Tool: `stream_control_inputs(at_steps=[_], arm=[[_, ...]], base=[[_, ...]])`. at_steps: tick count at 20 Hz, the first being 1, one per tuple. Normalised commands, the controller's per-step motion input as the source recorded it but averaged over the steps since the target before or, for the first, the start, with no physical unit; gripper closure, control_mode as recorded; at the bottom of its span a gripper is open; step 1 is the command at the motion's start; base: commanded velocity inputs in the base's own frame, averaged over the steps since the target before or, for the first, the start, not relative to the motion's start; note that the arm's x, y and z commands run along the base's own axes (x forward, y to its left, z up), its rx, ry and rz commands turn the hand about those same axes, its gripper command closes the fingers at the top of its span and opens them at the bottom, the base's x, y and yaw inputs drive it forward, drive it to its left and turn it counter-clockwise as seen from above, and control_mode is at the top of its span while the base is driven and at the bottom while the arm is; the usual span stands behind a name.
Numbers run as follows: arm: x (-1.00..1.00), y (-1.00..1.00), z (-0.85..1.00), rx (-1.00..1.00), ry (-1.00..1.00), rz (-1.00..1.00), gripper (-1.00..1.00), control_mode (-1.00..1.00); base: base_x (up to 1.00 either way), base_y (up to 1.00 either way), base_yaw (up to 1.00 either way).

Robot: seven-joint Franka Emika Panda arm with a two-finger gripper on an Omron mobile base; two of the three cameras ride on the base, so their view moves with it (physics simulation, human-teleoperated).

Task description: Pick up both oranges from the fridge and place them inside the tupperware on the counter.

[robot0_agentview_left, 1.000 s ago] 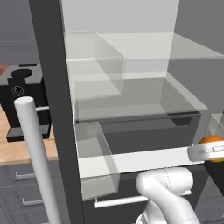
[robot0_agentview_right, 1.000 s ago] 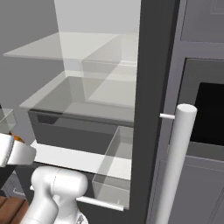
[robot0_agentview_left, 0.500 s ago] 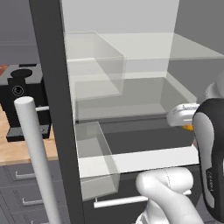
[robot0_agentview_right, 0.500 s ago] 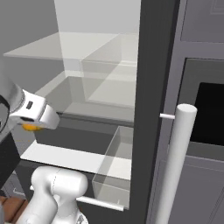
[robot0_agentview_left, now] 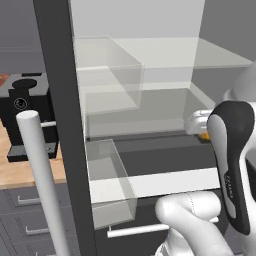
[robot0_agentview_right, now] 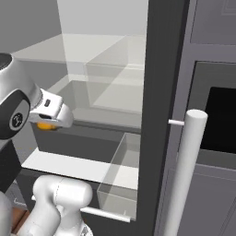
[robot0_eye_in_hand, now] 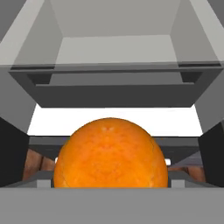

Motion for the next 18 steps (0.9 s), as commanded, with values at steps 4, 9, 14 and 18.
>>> stream_control_inputs(at_steps=[4, 9, 14, 18], arm=[[0.00, -0.09, -0.19, 0.00, 0.02, 0.00, 1.00, -1.00], [-0.02, -0.03, -0.12, 0.00, 0.01, 0.00, 1.00, 1.00], [0.00, 0.00, 0.00, 0.00, 0.00, 0.00, 1.00, 1.00], [0.00, 0.00, 0.00, 0.00, 0.00, 0.00, 1.00, 1.00]], base=[[0.00, 0.00, 0.00], [-0.11, -0.02, 0.00], [-0.67, 0.00, 0.00], [-1.00, 0.00, 0.00]])
